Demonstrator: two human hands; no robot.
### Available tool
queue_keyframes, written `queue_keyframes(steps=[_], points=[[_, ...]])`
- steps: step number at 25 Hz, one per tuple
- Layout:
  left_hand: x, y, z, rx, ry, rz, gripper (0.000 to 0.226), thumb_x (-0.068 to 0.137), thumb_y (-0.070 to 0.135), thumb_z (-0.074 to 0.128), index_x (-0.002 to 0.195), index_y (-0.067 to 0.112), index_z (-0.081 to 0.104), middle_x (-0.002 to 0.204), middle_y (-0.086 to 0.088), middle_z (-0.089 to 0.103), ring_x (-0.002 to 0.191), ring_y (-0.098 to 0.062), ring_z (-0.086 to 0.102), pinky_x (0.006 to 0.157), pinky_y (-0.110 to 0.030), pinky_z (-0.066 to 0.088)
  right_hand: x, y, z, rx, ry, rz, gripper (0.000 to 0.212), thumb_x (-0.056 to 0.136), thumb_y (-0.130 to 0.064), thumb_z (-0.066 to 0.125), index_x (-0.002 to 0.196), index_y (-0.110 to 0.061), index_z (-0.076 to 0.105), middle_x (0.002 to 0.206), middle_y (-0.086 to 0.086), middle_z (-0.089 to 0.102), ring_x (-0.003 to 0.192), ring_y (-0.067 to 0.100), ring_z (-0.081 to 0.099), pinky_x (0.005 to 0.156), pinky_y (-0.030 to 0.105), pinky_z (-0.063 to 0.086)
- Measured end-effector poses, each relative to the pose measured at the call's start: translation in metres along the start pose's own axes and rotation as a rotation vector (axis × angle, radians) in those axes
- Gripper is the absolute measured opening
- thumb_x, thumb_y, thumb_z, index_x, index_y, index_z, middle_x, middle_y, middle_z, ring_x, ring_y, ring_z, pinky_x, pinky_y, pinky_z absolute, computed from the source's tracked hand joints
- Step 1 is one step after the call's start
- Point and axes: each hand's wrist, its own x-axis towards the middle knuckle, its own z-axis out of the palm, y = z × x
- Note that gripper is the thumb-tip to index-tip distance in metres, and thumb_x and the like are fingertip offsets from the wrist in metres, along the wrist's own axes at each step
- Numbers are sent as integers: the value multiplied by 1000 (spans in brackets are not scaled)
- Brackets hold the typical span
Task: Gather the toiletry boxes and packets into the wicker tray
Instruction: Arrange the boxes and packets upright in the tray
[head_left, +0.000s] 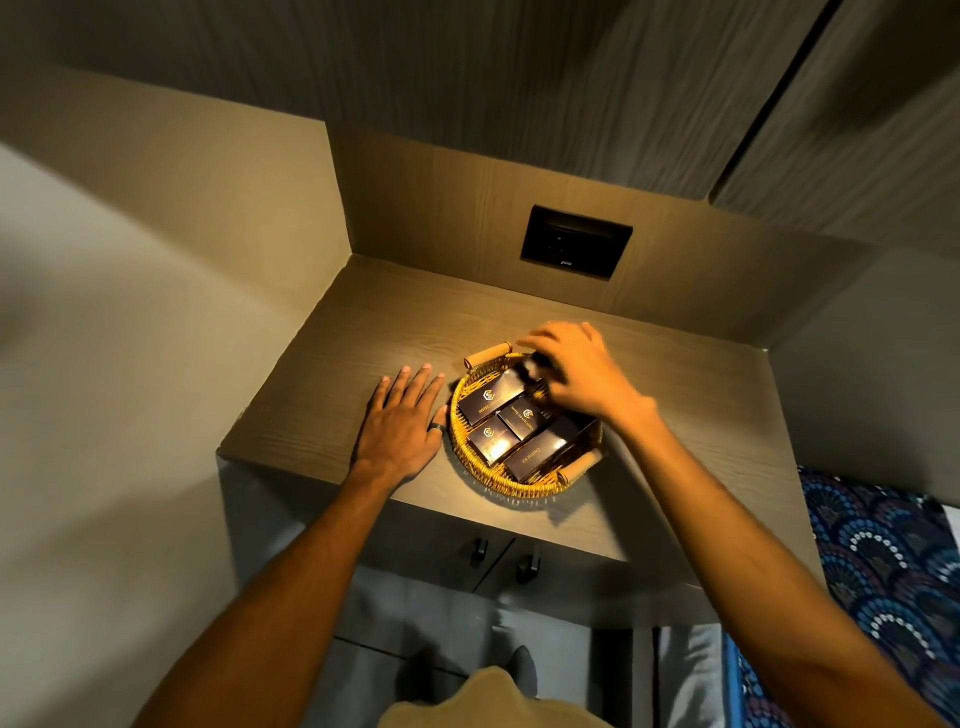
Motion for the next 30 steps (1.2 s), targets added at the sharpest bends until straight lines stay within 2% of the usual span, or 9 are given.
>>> queue_keyframes(steps=[2, 5, 8, 11, 17, 20, 23, 26, 30], points=[[0, 0, 0, -3, 3, 0, 62, 104, 48, 25, 161, 29, 8, 170, -2, 8, 156, -25, 2, 126, -48, 1, 6, 21, -16, 21, 34, 103, 76, 83, -15, 69, 154, -25, 43, 154, 8, 47, 147, 30, 39, 119, 57, 30], [0, 1, 0, -12, 4, -2, 61, 104, 48, 24, 161, 29, 10, 170, -1, 10, 156, -24, 3, 125, -47, -1, 21, 44, -31, 61, -158, 275, 87, 85, -5, 73, 160, -21, 32, 156, 17, 42, 145, 37, 38, 116, 55, 38], [0, 0, 3, -19, -7, -8, 61, 104, 48, 23, 161, 29, 11, 170, -1, 10, 156, -24, 2, 125, -47, -1, 32, 53, -24, 147, -339, 279, 86, 85, -1, 74, 159, -21, 35, 153, 19, 44, 145, 36, 40, 121, 48, 35], [-6, 0, 7, -40, -16, -8, 61, 104, 49, 24, 161, 29, 11, 170, -1, 11, 156, -23, 3, 126, -47, 0, 32, 52, -14, 114, -393, 214, 71, 90, -7, 71, 154, -21, 44, 147, 17, 48, 142, 33, 42, 122, 49, 33], [-13, 7, 11, -43, -13, -1, 62, 104, 50, 25, 161, 30, 12, 170, 0, 11, 156, -23, 3, 126, -48, 3, 8, 67, -1, 231, -214, 423, 36, 95, -10, 68, 130, -6, 63, 134, 18, 61, 130, 32, 57, 112, 45, 47], [-8, 2, 6, -34, -1, 3, 62, 104, 50, 25, 161, 30, 12, 170, -1, 12, 156, -24, 4, 126, -48, 3, -2, 74, -11, 303, 82, 507, 37, 91, -17, 75, 125, -4, 69, 126, 19, 60, 120, 31, 58, 104, 39, 49], [-1, 2, 2, -9, 5, 6, 62, 104, 50, 24, 161, 30, 11, 170, -1, 11, 156, -24, 4, 126, -48, 3, -12, 65, -30, 442, 205, 359, 34, 86, -21, 80, 119, -11, 75, 109, 8, 72, 101, 22, 67, 87, 31, 51], [2, 1, 0, -10, 5, 4, 62, 104, 49, 25, 161, 30, 11, 170, -1, 11, 156, -24, 4, 126, -48, 2, -15, 36, -42, 305, -30, 103, 29, 85, -21, 77, 113, -19, 74, 104, 0, 76, 86, 8, 67, 81, 35, 59], [0, -3, 2, -19, -1, -27, 61, 104, 49, 24, 161, 29, 11, 170, -1, 11, 156, -25, 3, 126, -49, 3, -10, 0, -35, 61, -181, 28, 40, 78, -22, 71, 117, -28, 70, 112, -1, 77, 102, 19, 70, 86, 36, 57]])
